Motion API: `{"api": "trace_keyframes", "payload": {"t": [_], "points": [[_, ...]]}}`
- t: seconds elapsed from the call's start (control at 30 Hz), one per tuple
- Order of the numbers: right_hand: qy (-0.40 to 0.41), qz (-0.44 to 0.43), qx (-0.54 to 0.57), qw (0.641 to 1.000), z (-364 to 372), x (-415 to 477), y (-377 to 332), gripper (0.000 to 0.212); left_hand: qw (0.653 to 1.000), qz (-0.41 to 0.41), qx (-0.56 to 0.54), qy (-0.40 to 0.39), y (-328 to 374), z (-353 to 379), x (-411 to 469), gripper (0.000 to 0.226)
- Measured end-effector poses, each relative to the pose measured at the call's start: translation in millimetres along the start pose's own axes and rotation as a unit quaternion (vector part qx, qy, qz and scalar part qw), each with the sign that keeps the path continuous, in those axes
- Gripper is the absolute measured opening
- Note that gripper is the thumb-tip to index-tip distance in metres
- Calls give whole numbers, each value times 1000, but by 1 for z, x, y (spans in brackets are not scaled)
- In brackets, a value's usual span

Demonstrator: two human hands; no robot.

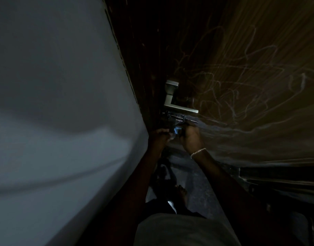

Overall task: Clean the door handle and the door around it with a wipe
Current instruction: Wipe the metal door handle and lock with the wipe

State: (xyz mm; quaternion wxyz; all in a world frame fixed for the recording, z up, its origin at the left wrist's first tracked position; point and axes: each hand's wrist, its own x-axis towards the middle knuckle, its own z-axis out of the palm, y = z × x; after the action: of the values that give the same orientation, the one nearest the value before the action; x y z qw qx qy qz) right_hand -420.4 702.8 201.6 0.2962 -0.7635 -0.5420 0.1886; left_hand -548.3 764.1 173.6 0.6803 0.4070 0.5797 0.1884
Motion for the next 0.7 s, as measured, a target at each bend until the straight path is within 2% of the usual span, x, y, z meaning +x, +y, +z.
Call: {"api": "trace_keyframes", "payload": {"t": [0.07, 0.2, 0.43, 0.47, 0.57, 0.7], "points": [[1, 7, -7, 1000, 2, 8, -8, 27, 1000, -4, -24, 3, 1, 2, -1, 16], [-63, 0, -37, 997, 9, 4, -9, 23, 999, -14, -34, -7, 0, 0, 3, 13], [-17, 92, -53, 994, 8, 15, -4, 26, 999, -12, -40, 14, -1, 2, 3, 24], [-21, 87, -46, 995, 10, 16, -10, 27, 999, -10, -41, 10, -1, 0, 3, 24], [-31, 4, -76, 997, 14, 8, -13, 27, 998, -21, -53, 0, -1, -1, 4, 22], [16, 19, -90, 996, 2, 9, -7, 22, 998, -35, -51, 13, 0, 2, 3, 26]]}}
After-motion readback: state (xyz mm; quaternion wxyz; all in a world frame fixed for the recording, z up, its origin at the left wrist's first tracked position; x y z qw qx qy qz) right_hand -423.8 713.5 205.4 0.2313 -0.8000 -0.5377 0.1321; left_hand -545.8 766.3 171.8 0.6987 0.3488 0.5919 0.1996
